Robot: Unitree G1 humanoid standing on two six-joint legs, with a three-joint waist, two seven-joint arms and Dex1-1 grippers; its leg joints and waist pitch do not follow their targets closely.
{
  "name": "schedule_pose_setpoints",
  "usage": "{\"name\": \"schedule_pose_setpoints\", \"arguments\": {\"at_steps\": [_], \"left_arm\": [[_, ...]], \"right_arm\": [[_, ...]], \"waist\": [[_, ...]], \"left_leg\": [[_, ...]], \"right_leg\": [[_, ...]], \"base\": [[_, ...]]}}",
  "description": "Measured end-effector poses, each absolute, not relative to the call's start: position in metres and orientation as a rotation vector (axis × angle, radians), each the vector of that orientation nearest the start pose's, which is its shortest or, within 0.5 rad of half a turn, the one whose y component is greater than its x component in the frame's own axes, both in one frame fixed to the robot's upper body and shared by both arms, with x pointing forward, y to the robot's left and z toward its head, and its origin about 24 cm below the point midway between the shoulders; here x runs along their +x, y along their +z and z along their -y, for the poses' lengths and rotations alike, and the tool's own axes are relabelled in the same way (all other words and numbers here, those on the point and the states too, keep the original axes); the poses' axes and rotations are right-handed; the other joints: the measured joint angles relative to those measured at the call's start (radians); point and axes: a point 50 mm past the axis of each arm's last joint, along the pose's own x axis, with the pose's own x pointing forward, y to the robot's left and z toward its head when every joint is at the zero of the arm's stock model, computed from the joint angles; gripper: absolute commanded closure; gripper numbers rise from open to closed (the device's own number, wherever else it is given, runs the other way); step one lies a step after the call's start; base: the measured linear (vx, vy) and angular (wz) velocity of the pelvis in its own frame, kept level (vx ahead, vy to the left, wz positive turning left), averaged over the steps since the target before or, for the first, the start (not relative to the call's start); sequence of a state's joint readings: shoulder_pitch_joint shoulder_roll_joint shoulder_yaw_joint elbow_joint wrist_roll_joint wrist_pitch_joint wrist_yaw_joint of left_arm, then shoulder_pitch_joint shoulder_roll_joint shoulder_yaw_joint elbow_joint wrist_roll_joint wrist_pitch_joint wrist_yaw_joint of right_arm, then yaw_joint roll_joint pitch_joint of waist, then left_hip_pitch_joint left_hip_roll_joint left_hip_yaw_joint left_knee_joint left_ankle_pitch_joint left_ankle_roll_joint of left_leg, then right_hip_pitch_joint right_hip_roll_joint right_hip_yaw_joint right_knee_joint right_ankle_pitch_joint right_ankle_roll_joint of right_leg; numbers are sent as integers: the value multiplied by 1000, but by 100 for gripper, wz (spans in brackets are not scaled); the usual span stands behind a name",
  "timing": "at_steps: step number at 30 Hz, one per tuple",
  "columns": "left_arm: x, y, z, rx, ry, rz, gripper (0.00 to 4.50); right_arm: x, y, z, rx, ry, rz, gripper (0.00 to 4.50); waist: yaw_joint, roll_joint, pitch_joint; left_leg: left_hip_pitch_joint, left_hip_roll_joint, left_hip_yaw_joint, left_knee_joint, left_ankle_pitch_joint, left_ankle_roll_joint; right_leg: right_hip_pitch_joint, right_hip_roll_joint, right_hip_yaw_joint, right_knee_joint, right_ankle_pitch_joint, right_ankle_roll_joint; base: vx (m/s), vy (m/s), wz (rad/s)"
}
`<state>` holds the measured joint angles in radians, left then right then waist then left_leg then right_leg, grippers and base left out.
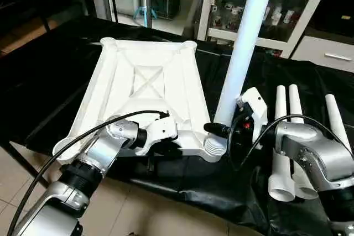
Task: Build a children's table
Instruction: Insert table leg to table base
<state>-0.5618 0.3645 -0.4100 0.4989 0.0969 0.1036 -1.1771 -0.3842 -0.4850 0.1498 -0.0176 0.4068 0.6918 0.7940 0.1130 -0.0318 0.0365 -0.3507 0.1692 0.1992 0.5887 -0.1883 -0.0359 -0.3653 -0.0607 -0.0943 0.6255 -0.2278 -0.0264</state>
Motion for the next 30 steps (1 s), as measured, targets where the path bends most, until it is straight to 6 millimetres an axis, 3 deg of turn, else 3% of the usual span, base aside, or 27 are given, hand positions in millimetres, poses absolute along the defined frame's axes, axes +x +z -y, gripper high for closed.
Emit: {"name": "schedule_pose_setpoints", "arguments": {"at_steps": [14,30], "left_arm": [[301,44,-113,542,-1431,-494,450],[301,44,-115,524,-1424,-505,450]], "right_arm": [[295,88,147,-9,987,-432,264],[299,82,143,35,978,-413,264]], "waist": [[-1,-12,-6],[-8,-14,-8]], "left_leg": [[1,0,0,-2,0,0],[1,0,0,-3,0,0]], "right_leg": [[0,0,0,-1,0,0],[0,0,1,-2,0,0]], "base": [[0,0,0],[0,0,0]]}}
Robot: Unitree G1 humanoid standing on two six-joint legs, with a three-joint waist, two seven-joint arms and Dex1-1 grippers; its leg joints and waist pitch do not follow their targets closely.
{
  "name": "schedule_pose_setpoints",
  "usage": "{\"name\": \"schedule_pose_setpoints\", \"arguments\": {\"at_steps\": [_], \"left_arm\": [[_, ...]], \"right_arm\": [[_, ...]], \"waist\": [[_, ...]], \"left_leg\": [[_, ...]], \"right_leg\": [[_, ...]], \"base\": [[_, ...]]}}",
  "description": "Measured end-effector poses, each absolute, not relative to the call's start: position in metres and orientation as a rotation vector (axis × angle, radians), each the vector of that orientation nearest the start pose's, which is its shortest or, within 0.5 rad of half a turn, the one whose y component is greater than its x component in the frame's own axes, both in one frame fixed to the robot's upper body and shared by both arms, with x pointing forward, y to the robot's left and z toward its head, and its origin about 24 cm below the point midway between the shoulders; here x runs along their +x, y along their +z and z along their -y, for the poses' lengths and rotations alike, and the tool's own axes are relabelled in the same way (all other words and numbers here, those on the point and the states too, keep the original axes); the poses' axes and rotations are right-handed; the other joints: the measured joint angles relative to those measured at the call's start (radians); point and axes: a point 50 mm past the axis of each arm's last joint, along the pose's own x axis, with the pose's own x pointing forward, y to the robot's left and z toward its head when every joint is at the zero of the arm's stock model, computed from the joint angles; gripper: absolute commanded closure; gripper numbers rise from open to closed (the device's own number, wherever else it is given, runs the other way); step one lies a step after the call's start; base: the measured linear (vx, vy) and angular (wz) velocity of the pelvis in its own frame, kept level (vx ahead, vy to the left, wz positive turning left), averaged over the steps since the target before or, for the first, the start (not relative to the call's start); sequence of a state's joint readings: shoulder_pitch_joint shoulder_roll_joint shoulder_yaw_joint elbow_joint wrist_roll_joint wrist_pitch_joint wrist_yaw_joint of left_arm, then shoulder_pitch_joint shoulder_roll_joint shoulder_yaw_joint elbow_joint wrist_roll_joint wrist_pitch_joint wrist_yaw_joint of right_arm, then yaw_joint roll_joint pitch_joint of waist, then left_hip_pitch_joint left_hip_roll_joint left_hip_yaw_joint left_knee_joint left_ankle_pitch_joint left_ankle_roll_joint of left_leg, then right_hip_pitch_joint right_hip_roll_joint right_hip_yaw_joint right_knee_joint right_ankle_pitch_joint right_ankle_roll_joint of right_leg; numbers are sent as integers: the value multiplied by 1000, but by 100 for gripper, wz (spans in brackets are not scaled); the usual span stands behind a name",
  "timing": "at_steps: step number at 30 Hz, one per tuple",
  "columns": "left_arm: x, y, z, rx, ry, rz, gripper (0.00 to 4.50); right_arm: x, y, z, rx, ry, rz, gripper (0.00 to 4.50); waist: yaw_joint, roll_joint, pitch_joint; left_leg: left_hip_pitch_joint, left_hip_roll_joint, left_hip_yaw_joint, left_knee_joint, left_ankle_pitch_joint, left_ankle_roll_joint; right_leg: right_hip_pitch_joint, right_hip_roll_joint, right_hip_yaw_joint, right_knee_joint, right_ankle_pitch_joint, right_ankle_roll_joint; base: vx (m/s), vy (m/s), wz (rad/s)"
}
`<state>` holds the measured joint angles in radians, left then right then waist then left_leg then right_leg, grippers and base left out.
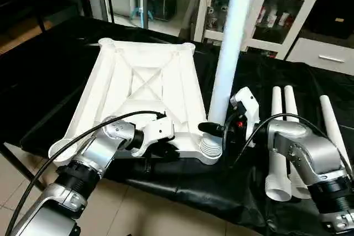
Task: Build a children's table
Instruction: Insert table leg to table base
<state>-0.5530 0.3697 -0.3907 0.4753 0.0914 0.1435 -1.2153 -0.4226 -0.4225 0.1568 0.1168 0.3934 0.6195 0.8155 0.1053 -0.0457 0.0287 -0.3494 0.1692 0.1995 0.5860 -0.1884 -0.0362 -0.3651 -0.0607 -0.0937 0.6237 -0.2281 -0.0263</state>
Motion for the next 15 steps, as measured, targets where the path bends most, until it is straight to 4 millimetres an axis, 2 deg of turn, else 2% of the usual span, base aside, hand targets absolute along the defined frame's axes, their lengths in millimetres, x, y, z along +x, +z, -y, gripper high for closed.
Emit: {"name": "schedule_pose_setpoints", "arguments": {"at_steps": [10,15], "left_arm": [[301,44,-113,519,-1430,-502,450],[300,43,-111,512,-1440,-500,450]], "right_arm": [[295,76,148,93,946,-392,264],[285,70,155,147,906,-355,264]], "waist": [[2,-1,-1],[7,-1,-4]], "left_leg": [[0,0,0,-2,0,-1],[0,0,0,-7,0,-1]], "right_leg": [[0,0,0,-3,0,0],[2,0,0,-9,0,0]], "base": [[0,0,0],[0,0,0]]}}
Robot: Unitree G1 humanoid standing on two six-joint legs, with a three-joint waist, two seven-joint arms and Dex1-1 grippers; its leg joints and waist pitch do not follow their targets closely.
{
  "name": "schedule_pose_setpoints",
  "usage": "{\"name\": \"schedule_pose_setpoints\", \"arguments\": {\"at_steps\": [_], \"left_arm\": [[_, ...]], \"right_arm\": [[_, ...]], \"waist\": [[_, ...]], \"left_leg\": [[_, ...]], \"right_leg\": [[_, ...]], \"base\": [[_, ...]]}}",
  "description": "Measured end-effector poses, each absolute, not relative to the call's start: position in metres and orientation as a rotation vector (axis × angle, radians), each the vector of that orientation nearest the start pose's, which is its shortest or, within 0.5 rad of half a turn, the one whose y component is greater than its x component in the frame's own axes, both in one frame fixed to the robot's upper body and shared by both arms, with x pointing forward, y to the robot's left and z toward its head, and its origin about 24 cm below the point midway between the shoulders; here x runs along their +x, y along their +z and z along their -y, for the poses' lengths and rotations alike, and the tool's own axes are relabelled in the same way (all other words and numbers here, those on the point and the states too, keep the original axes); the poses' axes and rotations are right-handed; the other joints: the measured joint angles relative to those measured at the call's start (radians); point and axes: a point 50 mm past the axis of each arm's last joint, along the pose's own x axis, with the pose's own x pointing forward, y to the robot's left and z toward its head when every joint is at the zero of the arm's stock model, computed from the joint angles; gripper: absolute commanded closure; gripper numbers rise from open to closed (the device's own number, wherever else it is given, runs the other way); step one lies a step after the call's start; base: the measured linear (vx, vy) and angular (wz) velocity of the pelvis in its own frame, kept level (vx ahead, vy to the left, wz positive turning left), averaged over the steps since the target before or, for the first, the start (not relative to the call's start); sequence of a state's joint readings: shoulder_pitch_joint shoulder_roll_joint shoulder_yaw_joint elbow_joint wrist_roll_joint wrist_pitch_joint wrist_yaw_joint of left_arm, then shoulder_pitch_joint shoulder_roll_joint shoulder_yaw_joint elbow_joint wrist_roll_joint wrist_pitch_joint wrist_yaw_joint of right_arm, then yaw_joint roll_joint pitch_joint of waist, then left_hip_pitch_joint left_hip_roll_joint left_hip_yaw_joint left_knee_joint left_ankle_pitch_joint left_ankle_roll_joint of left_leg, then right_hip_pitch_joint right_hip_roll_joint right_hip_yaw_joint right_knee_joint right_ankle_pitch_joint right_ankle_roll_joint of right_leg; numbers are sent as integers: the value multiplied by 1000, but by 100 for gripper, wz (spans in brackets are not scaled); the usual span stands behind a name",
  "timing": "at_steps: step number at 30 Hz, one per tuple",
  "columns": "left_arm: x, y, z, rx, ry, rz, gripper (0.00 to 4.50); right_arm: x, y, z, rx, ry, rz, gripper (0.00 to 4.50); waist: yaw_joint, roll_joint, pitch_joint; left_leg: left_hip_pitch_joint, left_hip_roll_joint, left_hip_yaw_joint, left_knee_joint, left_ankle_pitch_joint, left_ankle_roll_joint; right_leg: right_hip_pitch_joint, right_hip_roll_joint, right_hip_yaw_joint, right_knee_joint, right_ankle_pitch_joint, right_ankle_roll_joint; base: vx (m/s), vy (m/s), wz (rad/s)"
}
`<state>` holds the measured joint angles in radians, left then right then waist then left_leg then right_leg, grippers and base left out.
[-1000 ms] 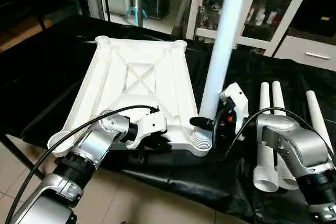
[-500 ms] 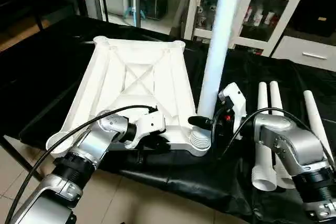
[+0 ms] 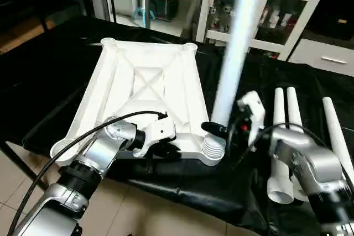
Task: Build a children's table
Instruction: Insert table leg to table base
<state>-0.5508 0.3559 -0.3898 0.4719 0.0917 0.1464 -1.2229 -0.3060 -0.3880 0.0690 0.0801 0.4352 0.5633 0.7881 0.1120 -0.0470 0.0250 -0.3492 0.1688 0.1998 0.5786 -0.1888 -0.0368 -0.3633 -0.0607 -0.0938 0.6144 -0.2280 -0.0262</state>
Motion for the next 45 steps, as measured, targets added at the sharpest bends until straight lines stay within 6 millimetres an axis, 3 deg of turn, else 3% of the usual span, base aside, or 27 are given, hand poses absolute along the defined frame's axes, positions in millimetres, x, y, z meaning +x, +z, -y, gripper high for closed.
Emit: {"name": "schedule_pose_setpoints", "arguments": {"at_steps": [25,45], "left_arm": [[300,44,-107,503,-1454,-494,450],[300,42,-107,495,-1455,-500,450]], "right_arm": [[260,55,166,267,783,-233,265],[251,59,161,88,851,-219,265]], "waist": [[9,4,-2],[11,5,-5]], "left_leg": [[0,0,0,-5,0,0],[2,0,0,-7,0,-1]], "right_leg": [[1,-1,0,-5,-1,2],[2,-1,0,-5,-3,4]], "base": [[0,0,0],[0,0,0]]}}
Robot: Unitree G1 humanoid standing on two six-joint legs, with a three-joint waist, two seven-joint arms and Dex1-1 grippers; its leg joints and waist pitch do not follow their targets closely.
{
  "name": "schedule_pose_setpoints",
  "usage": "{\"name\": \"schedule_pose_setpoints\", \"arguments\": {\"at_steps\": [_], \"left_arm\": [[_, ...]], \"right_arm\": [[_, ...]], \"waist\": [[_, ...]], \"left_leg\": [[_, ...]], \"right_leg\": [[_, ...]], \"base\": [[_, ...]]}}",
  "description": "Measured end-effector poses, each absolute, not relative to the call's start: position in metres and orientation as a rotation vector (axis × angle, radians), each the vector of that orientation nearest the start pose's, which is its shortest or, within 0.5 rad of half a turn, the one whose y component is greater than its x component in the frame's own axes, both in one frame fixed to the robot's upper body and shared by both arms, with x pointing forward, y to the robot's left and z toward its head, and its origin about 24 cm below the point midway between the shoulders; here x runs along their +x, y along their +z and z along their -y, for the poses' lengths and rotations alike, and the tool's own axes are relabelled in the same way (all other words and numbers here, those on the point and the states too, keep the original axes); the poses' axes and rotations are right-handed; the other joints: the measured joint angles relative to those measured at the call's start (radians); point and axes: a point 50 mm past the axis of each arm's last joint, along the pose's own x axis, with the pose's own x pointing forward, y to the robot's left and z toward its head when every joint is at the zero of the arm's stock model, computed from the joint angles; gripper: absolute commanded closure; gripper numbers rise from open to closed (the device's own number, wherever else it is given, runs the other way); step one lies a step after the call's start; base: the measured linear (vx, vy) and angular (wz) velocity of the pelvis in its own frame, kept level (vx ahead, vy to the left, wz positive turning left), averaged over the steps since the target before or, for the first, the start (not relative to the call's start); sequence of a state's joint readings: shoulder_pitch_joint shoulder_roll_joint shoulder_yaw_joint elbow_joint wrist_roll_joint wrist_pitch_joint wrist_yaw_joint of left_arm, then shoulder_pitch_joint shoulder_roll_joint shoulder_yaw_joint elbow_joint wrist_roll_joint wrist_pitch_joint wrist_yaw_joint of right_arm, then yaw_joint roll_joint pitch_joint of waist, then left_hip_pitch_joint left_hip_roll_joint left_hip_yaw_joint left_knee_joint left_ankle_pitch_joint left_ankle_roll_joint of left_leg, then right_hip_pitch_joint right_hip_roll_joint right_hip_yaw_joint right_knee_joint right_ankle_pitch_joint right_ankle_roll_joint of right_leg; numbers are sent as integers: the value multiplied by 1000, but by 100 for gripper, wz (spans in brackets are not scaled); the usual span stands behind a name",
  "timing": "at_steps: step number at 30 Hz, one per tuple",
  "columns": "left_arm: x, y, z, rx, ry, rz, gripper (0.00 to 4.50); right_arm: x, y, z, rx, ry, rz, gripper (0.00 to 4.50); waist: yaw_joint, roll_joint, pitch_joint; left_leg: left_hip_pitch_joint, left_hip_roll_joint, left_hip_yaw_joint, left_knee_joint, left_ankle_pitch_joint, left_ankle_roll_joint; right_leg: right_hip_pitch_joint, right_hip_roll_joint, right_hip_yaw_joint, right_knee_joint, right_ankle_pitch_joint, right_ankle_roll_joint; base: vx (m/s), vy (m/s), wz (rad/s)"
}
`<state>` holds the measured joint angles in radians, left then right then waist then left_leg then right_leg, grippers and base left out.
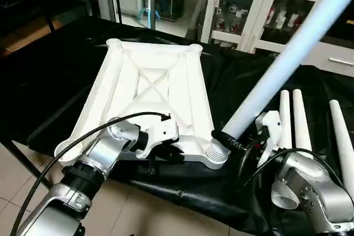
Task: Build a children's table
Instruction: Insert table leg to table base
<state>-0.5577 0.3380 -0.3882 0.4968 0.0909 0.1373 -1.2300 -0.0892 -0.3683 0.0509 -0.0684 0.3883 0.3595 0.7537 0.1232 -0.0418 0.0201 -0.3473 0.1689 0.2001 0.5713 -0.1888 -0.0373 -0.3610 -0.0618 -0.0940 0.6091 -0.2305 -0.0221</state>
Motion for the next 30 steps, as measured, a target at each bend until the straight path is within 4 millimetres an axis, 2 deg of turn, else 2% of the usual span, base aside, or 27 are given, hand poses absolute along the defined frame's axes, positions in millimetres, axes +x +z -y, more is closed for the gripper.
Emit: {"name": "schedule_pose_setpoints", "arguments": {"at_steps": [5,7,9,21,30], "left_arm": [[300,41,-108,495,-1452,-504,450],[300,39,-108,491,-1451,-510,450],[299,38,-108,488,-1451,-515,450],[299,35,-108,483,-1448,-523,450],[299,35,-108,485,-1440,-524,450]], "right_arm": [[254,59,158,48,864,-229,265],[255,58,156,35,870,-238,265],[255,57,155,26,873,-244,265],[254,52,153,7,873,-248,265],[255,50,153,11,854,-236,265]], "waist": [[-6,-1,0],[-9,-3,1],[-10,-4,2],[-12,-8,-4],[-17,-8,-4]], "left_leg": [[4,0,0,0,0,0],[11,0,0,-3,0,0],[19,0,0,-9,0,0],[19,-2,0,-14,0,0],[20,-2,-1,-15,0,0]], "right_leg": [[4,0,0,-1,0,0],[6,0,0,-6,0,1],[15,0,-1,-14,-1,3],[16,-1,0,-18,-2,3],[16,-1,0,-25,-2,3]], "base": [[0,0,0],[0,0,0],[0,0,0],[0,0,0],[0,0,0]]}}
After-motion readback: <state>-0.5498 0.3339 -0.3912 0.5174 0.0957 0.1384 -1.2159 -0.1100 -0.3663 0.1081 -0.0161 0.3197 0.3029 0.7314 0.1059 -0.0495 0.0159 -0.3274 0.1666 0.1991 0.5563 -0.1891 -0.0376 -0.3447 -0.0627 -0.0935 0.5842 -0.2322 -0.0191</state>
